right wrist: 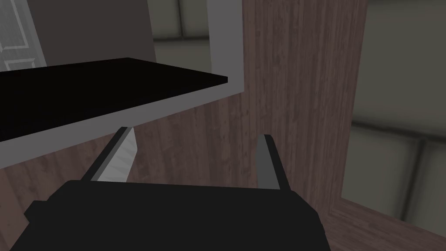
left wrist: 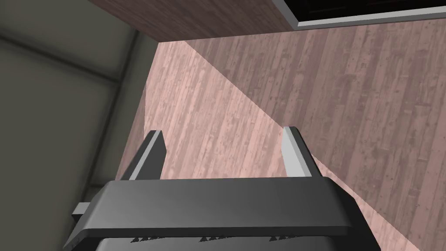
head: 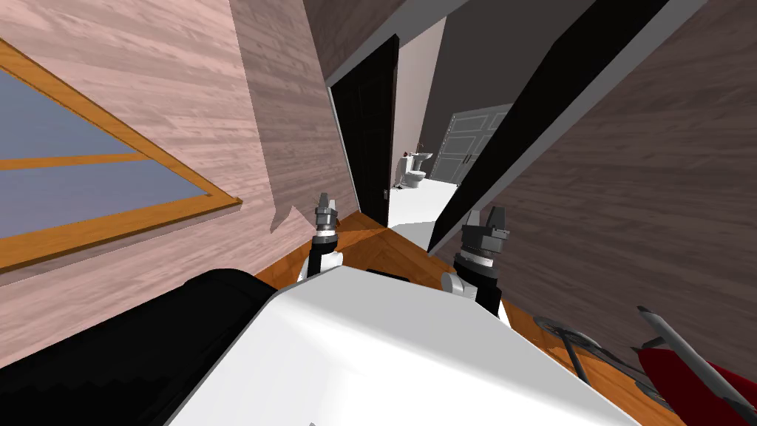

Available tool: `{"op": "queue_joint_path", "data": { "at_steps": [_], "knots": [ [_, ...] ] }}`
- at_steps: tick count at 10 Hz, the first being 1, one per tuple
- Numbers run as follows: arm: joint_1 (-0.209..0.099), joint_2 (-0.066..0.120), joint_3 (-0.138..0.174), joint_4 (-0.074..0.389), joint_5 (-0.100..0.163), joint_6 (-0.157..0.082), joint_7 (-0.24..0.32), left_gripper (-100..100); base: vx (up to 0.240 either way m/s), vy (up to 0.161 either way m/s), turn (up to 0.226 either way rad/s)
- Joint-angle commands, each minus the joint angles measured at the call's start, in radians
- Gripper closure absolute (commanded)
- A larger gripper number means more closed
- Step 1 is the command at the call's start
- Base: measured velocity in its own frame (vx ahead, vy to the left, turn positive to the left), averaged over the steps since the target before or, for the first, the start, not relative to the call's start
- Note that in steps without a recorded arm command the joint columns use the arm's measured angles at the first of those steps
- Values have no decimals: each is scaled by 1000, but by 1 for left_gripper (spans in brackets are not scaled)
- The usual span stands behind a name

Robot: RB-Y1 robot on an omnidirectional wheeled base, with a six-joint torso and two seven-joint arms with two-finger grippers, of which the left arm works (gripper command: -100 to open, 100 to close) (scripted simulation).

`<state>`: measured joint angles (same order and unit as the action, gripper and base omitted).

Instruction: Push the door open

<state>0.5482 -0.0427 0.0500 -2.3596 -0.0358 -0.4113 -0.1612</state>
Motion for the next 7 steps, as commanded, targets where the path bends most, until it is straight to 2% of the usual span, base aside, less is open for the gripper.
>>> {"op": "queue_joint_path", "data": {
  "at_steps": [1, 7],
  "knots": [
    [-13, 11, 2, 32, 2, -7, 1, -100, 137, 22, -66],
    [-68, 45, 10, 165, 11, -37, 7, -100, 67, 49, -90]
  ]
}}
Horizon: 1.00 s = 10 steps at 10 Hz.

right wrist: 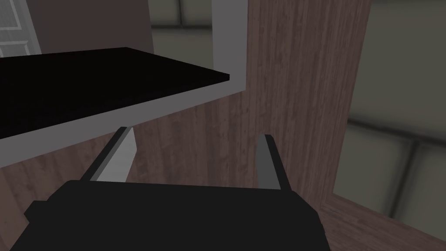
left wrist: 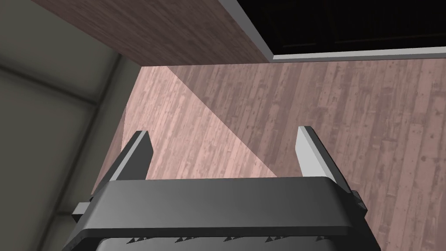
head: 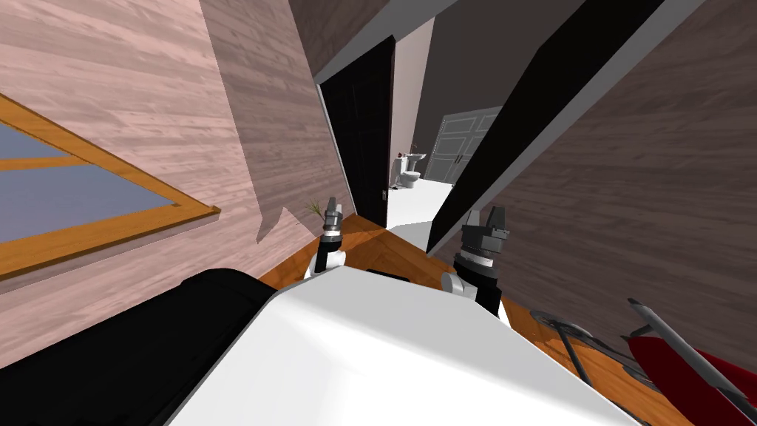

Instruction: Push the door open

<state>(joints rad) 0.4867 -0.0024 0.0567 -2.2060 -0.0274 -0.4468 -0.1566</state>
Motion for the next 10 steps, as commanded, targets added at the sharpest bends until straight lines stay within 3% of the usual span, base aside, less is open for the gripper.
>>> {"op": "queue_joint_path", "data": {
  "at_steps": [1, 10],
  "knots": [
    [-15, 9, 5, 33, 4, -6, 3, -100, 69, 52, -76],
    [-117, 48, 20, 273, 19, -60, 13, -100, 82, 62, -103]
  ]
}}
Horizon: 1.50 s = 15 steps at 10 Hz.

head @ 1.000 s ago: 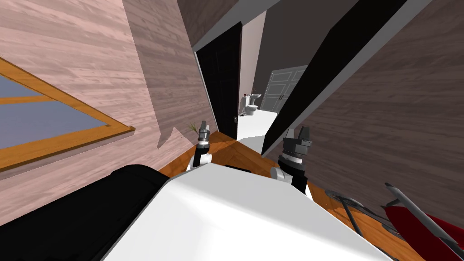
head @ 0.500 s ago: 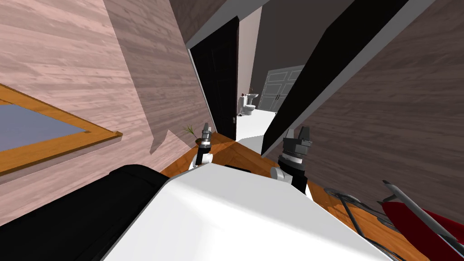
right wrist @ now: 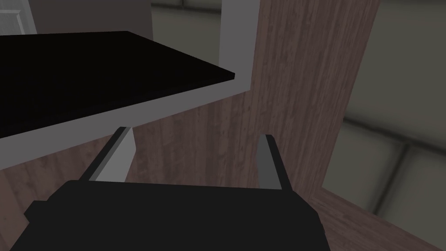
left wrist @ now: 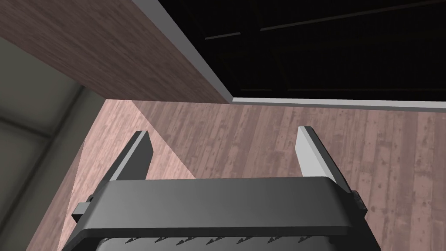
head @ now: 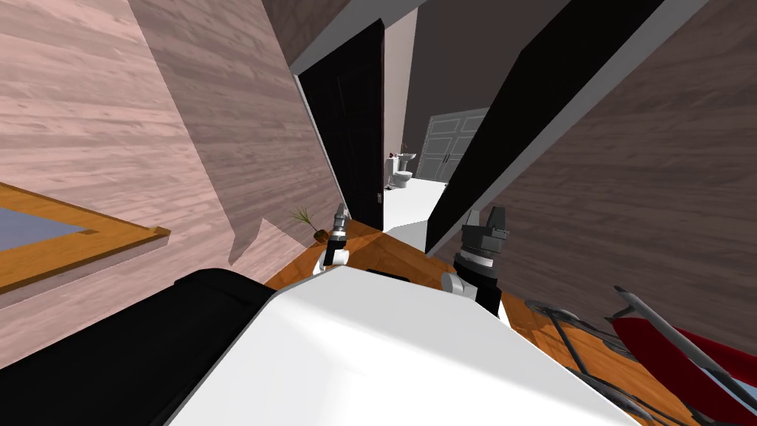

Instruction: Push the door open

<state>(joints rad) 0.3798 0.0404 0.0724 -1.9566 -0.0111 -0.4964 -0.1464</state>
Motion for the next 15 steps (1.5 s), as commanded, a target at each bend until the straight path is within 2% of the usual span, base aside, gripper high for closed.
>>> {"op": "queue_joint_path", "data": {
  "at_steps": [1, 9, 10, 13, 14, 15],
  "knots": [
    [-10, 5, 4, 29, 3, -10, 3, -100, 46, 52, -31],
    [-118, 27, 20, 283, 20, -69, 14, -100, 77, 77, -124],
    [-118, 27, 20, 293, 20, -69, 14, -100, 47, 57, -15],
    [-162, 30, 27, 390, 27, -92, 18, -100, 50, 70, -111],
    [-162, 30, 27, 398, 27, -92, 18, -100, 42, 67, -56],
    [-176, 31, 29, 433, 29, -99, 19, -100, 51, 47, -72]
  ]
}}
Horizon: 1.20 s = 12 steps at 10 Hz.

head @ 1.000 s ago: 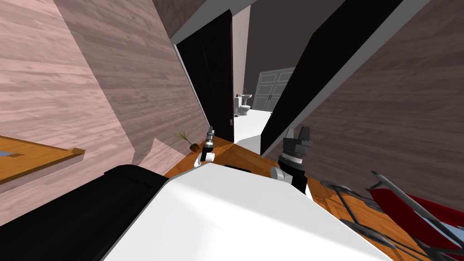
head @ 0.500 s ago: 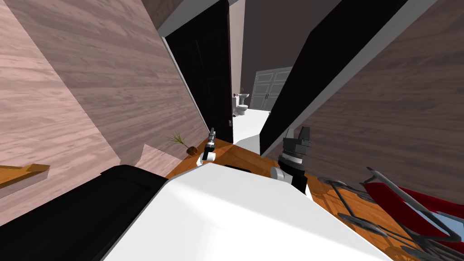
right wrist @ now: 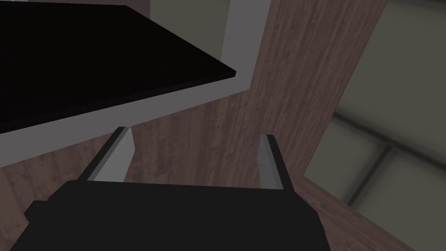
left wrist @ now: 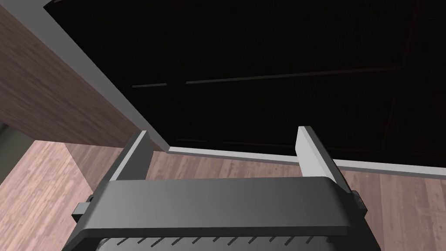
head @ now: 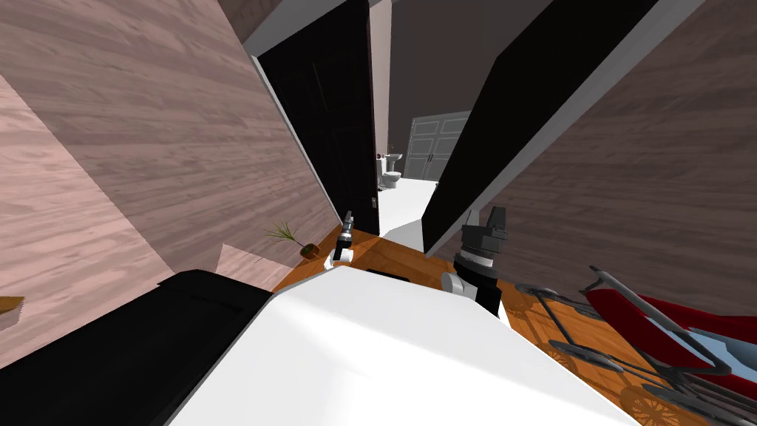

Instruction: Push the door open

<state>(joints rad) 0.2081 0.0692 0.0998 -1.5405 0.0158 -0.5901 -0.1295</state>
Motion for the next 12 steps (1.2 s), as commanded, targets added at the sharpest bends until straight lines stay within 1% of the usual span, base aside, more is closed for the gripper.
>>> {"op": "queue_joint_path", "data": {
  "at_steps": [1, 3, 4, 6, 9, 10, 11, 12],
  "knots": [
    [-19, 3, 4, 50, 4, -13, 4, -100, 71, 82, -142],
    [-47, 3, 8, 111, 9, -29, 7, -100, 80, 100, -121],
    [-47, 3, 8, 122, 9, -29, 7, -100, 38, 73, -57],
    [-76, 2, 12, 192, 13, -44, 10, -100, 35, 59, -116],
    [-118, -2, 18, 287, 20, -67, 14, -100, 68, 103, -126],
    [-118, -2, 18, 294, 20, -67, 14, -100, 42, 73, -45],
    [-132, -3, 20, 326, 22, -74, 15, -100, 39, 48, -78],
    [-132, -3, 20, 328, 22, -74, 15, -100, 29, 40, -46]
  ]
}}
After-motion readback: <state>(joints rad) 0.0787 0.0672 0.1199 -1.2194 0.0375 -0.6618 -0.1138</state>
